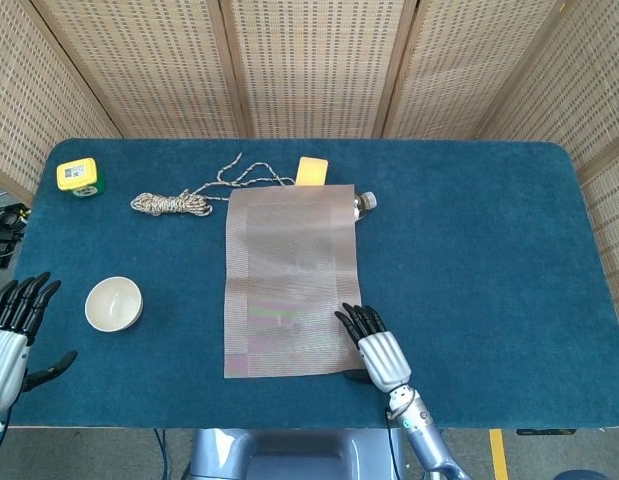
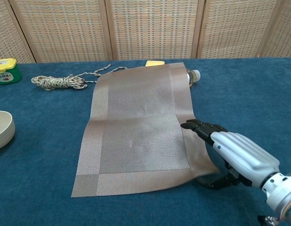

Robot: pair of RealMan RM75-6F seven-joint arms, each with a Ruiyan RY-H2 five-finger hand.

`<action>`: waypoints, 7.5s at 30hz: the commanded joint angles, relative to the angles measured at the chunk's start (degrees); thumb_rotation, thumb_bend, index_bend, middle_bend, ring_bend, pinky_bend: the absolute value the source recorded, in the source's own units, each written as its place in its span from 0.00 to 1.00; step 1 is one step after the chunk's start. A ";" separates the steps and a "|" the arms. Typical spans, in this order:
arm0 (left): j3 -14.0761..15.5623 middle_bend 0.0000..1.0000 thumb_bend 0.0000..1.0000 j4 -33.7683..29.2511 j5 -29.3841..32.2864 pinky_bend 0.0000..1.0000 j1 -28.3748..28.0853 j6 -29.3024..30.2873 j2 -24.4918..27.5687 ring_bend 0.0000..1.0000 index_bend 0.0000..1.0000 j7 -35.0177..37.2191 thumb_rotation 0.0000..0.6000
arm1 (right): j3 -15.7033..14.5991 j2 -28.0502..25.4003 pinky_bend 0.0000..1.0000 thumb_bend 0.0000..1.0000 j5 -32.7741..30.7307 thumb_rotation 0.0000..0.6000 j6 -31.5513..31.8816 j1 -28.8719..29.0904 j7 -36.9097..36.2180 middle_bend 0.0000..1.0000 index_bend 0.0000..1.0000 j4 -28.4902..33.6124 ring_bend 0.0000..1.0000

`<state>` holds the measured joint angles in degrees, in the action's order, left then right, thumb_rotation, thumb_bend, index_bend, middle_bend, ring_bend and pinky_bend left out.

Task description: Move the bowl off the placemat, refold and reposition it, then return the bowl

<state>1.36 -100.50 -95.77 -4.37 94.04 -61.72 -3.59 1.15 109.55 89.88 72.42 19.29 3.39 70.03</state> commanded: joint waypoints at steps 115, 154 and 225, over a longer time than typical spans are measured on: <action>-3.25 0.00 0.18 -0.68 2.72 0.00 -4.20 -10.39 -2.56 0.00 0.00 -4.05 1.00 | 10.25 -31.47 0.00 0.24 -13.03 1.00 11.25 -8.39 -12.60 0.00 0.00 3.98 0.00; -14.86 0.00 0.09 14.22 31.87 0.00 -42.32 -44.81 -30.10 0.00 0.00 -40.83 1.00 | 12.24 -40.13 0.00 0.22 -11.05 1.00 15.98 -13.11 -26.85 0.00 0.00 11.22 0.00; -10.32 0.00 0.46 52.18 23.18 0.00 -54.19 -38.50 -56.42 0.00 0.53 -28.78 1.00 | 12.87 -41.38 0.00 0.22 -10.45 1.00 14.81 -13.60 -34.38 0.00 0.00 10.28 0.00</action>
<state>-8.92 -48.45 -72.45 -58.67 55.44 -118.09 -32.54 14.02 68.17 79.43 87.23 5.69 -30.99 80.31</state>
